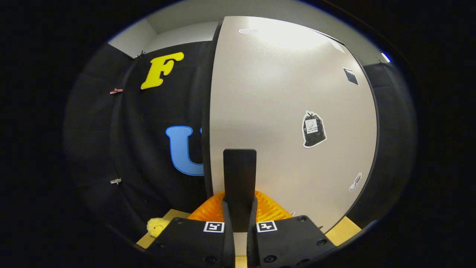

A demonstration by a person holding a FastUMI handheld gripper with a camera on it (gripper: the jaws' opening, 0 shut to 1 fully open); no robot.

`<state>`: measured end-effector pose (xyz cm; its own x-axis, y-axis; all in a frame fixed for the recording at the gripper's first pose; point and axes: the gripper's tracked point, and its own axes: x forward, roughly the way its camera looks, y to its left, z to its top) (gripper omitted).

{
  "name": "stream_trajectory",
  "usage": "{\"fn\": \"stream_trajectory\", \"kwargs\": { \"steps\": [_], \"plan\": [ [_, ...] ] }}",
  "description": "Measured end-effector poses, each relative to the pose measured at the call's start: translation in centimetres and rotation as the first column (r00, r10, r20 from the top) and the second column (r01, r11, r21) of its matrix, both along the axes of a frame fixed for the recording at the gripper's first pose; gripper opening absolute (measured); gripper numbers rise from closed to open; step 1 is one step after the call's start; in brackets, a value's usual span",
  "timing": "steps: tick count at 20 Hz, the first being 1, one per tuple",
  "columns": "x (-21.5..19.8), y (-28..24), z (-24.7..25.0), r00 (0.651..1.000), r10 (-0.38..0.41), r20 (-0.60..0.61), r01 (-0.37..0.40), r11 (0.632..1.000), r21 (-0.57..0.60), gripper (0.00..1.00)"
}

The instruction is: Open the shoe cabinet door, grab the shoes and put them into the shoe cabinet, then close the shoe cabinet door.

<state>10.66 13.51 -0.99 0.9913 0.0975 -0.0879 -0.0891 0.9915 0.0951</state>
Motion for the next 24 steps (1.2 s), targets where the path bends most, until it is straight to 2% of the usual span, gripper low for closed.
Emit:
{"fn": "stream_trajectory", "kwargs": {
  "steps": [3,4,10,18,24],
  "plan": [
    [-3.3,-1.1,0.6,0.999,0.046,0.022,-0.046,0.999,0.003,0.16],
    [-4.4,-1.5,0.7,0.998,0.056,0.033,-0.057,0.998,0.024,0.12],
    [-8.6,-3.4,1.4,0.993,0.11,0.032,-0.11,0.994,0.026,0.11],
    [-13.7,-9.0,1.5,0.997,0.078,0.014,-0.078,0.997,0.027,0.11],
    [-16.9,-14.2,1.2,1.0,0.0,-0.011,0.001,1.0,0.029,0.11]
  ]
}}
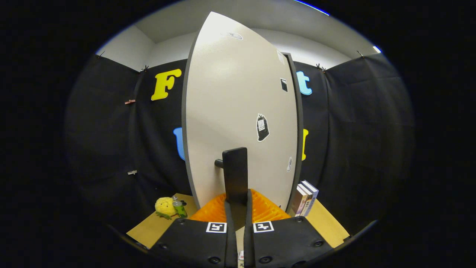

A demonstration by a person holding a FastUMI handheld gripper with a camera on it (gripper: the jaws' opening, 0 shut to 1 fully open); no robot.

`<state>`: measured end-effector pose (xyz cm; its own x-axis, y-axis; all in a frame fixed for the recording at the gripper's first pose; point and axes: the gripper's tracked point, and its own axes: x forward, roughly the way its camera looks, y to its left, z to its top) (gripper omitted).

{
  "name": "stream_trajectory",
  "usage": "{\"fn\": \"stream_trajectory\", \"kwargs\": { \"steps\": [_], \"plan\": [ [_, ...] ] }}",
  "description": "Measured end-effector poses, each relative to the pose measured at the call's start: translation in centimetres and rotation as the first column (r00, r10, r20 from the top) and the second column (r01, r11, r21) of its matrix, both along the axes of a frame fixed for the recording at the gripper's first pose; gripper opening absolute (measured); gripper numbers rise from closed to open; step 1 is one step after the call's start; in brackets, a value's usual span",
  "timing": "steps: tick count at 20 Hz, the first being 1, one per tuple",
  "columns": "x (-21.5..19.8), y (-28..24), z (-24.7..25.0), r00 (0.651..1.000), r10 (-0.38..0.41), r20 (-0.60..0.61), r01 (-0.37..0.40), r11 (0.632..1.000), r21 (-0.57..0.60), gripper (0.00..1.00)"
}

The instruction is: Open the shoe cabinet door, grab the shoes and put them into the shoe cabinet, then close the shoe cabinet door.

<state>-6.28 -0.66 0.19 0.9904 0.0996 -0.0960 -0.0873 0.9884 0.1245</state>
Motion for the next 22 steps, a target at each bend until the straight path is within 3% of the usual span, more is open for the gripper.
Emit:
{"fn": "stream_trajectory", "kwargs": {
  "steps": [6,13,16,22],
  "plan": [
    [-1.3,-5.3,-0.1,1.0,-0.022,-0.004,0.022,1.0,0.006,0.1],
    [-1.4,-10.9,-0.2,0.996,-0.092,-0.01,0.092,0.995,-0.033,0.09],
    [-1.4,-13.7,0.2,0.991,-0.134,0.001,0.134,0.991,0.0,0.07],
    [-1.5,-15.2,-0.1,0.995,-0.097,-0.008,0.097,0.994,0.053,0.05]
  ]
}}
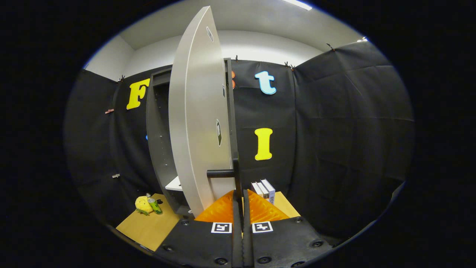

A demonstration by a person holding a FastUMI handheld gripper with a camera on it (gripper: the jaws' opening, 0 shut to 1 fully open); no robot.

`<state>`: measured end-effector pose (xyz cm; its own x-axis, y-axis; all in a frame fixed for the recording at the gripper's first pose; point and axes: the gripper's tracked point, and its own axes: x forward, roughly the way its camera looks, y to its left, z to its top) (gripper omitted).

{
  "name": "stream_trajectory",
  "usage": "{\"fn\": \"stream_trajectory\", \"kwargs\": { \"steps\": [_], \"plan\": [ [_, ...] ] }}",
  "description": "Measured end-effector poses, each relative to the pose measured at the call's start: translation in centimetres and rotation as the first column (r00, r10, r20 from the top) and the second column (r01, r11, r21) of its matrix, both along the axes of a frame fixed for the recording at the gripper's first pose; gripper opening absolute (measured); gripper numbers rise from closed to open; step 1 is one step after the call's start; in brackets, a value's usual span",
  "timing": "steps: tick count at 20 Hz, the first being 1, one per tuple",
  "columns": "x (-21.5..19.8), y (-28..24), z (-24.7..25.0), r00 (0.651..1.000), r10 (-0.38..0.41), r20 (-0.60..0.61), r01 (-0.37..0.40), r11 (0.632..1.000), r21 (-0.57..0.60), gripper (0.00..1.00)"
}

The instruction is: Open the shoe cabinet door, grab the shoes and put them into the shoe cabinet, then close the shoe cabinet door.

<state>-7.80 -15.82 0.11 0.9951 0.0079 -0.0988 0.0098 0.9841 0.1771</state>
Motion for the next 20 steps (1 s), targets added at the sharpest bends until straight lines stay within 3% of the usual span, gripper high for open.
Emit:
{"fn": "stream_trajectory", "kwargs": {
  "steps": [6,7,9,10,11,14,17,19,20],
  "plan": [
    [-2.8,-3.6,-0.1,0.994,-0.108,0.009,0.108,0.994,0.014,0.07],
    [-3.4,-3.9,-0.2,0.993,-0.119,0.006,0.119,0.993,0.009,0.15],
    [-5.0,-3.4,-0.5,0.992,-0.122,-0.003,0.122,0.992,0.011,0.2],
    [-5.7,-2.8,-0.7,0.993,-0.119,-0.012,0.119,0.993,0.013,0.26],
    [-6.3,-2.1,-0.7,0.995,-0.1,-0.012,0.1,0.995,0.011,0.39],
    [-7.9,0.8,-0.7,0.998,-0.056,-0.002,0.056,0.998,-0.005,0.56],
    [-8.7,5.6,-1.4,1.0,0.027,0.004,-0.027,0.999,0.025,0.87],
    [-8.5,8.9,-4.3,0.995,0.089,-0.045,-0.087,0.995,0.041,0.97],
    [-8.4,10.2,-6.2,0.99,0.113,-0.084,-0.109,0.993,0.05,0.98]
  ]
}}
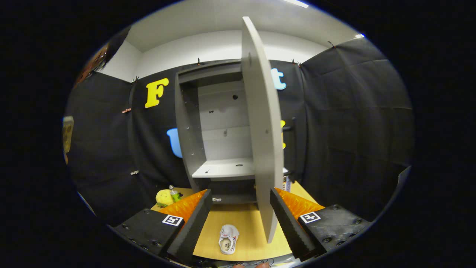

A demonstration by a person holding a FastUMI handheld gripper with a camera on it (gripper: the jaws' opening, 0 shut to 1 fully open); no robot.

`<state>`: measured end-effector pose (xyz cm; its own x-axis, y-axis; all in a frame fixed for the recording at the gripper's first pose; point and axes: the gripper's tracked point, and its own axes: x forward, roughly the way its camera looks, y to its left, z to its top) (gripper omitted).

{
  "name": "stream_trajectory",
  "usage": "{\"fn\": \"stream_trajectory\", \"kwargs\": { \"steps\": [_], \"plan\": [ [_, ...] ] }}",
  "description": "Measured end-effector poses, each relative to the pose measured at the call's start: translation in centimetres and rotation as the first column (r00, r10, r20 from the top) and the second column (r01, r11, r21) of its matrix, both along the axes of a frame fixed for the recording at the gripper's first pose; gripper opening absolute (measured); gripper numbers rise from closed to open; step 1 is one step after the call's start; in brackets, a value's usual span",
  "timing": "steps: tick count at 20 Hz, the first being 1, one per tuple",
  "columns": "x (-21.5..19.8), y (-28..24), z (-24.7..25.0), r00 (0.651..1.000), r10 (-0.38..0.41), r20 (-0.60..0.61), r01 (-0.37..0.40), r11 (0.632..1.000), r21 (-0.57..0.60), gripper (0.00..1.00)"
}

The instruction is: Open the shoe cabinet door, grab the shoes and put them into the shoe cabinet, then close the shoe cabinet door.

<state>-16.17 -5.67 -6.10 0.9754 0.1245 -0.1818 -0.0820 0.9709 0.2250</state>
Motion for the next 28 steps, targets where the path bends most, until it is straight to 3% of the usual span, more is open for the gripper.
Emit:
{"fn": "stream_trajectory", "kwargs": {
  "steps": [4,10,14,16,20,21,23,28],
  "plan": [
    [1.2,5.1,-9.2,0.982,0.079,-0.174,-0.084,0.996,-0.021,0.98],
    [2.5,12.5,-23.4,0.887,0.176,-0.426,-0.206,0.978,-0.024,0.99],
    [3.5,14.3,-30.8,0.844,0.168,-0.508,-0.2,0.98,-0.008,0.99],
    [3.8,14.6,-34.3,0.831,0.151,-0.536,-0.191,0.981,-0.021,0.93],
    [5.3,13.5,-39.4,0.835,0.056,-0.548,-0.126,0.988,-0.09,0.72],
    [5.9,13.6,-39.9,0.836,0.042,-0.547,-0.104,0.991,-0.084,0.59],
    [7.2,13.9,-41.0,0.842,0.021,-0.539,-0.076,0.994,-0.08,0.51],
    [10.4,14.1,-42.1,0.877,-0.019,-0.48,-0.024,0.996,-0.085,0.47]
  ]
}}
